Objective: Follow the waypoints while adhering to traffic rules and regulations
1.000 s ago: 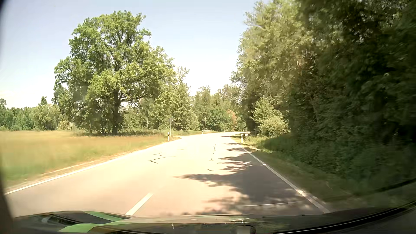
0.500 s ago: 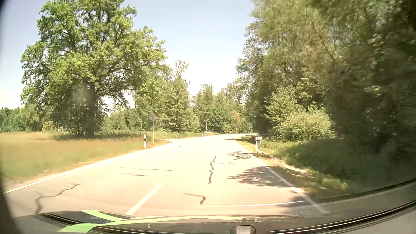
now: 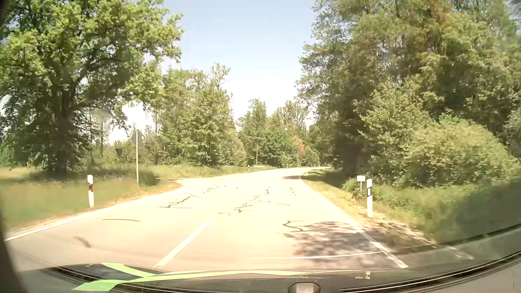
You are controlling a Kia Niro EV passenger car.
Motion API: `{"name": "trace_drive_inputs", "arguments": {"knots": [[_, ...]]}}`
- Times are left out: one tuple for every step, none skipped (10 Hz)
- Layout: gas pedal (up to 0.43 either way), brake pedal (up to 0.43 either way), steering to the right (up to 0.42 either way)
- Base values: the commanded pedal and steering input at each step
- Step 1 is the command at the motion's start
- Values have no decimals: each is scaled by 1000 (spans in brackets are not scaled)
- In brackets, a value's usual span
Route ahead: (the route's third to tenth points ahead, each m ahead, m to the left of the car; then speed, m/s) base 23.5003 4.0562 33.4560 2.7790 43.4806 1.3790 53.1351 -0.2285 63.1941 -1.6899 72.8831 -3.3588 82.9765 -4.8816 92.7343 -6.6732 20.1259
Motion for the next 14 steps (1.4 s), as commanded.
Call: {"name": "trace_drive_inputs", "arguments": {"knots": [[118,0,-2],[130,0,-1],[130,0,1],[138,0,2],[150,0,2],[157,0,3],[189,0,5],[189,0,7],[197,0,11],[197,0,14],[197,0,14],[197,0,14],[197,0,14],[197,0,14]]}}
